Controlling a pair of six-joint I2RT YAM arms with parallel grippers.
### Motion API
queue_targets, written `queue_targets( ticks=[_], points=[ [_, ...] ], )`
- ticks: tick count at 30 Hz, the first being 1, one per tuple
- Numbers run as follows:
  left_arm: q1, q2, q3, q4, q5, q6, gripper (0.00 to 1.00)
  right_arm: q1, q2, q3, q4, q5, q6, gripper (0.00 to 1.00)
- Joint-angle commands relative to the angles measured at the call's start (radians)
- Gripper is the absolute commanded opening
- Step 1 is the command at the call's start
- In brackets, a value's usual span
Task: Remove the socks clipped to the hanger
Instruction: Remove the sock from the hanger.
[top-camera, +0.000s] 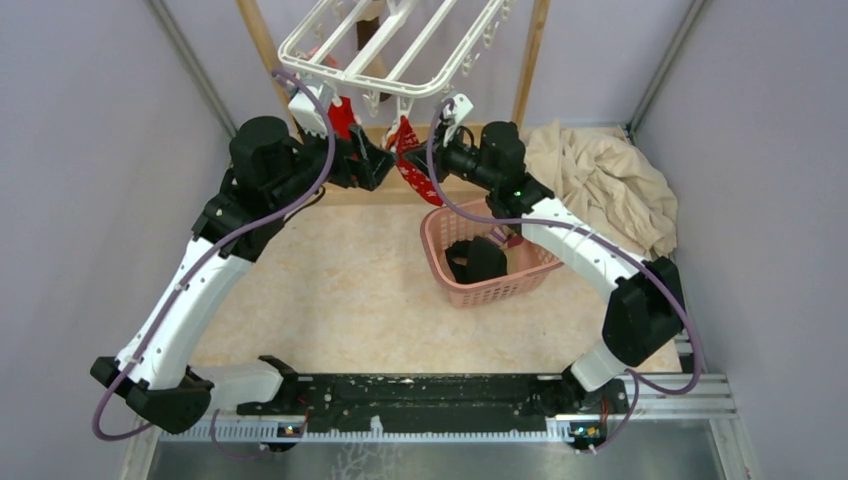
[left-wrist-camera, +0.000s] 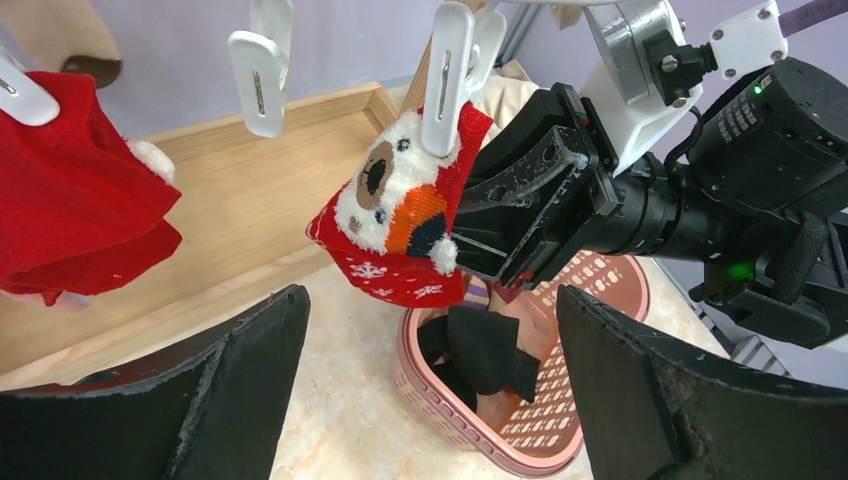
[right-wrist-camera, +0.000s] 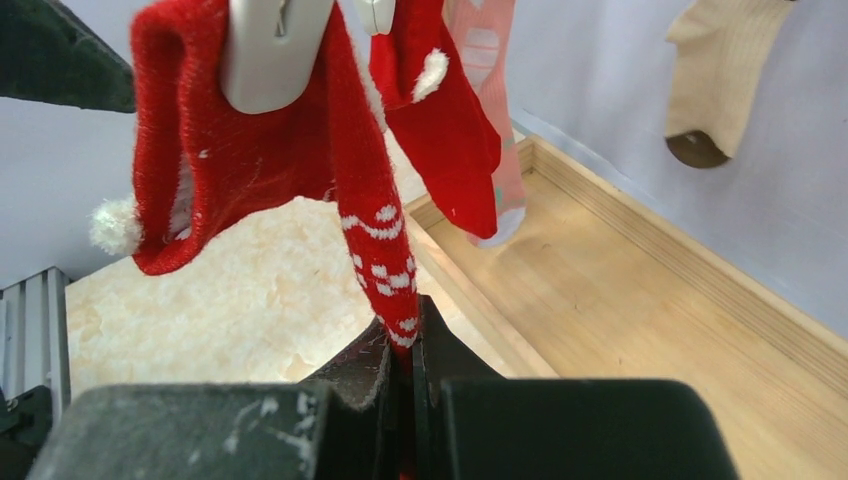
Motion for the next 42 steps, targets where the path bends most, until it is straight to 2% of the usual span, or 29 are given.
queue_targets(
  ticks=[1, 10, 17, 28, 34, 40, 42],
  points=[
    [-0.003, 0.0, -0.007, 0.052, -0.007, -0.005, 0.99, 0.017, -0.07, 0.043, 0.004, 0.011, 0.0, 0.0],
    [-0.034, 0.121, 0.1, 0.078, -0.046, -0.033, 0.99, 0.052, -0.068, 0.066, -0.047, 0.089, -0.015, 0.0],
    [-0.135, 0.202, 0.165, 0.115, -0.25, -0.037, 0.99, 0.108, -0.055, 0.093, -0.109, 0.227, -0.059, 0.0],
    [-0.184, 0.273, 0.246, 0.095, -0.475, -0.005, 0.99, 0.135, -0.067, 0.087, -0.144, 0.303, -0.089, 0.0],
    [-0.185, 0.288, 0.263, 0.112, -0.507, 0.01, 0.99, 0.137, -0.08, 0.069, -0.145, 0.312, -0.091, 0.0],
    [-0.185, 0.238, 0.241, 0.119, -0.486, 0.052, 0.94, 0.137, -0.086, 0.06, -0.153, 0.322, -0.094, 0.0],
    [-0.184, 0.216, 0.228, 0.107, -0.461, 0.068, 0.97, 0.137, -0.088, 0.058, -0.154, 0.322, -0.094, 0.0]
  ],
)
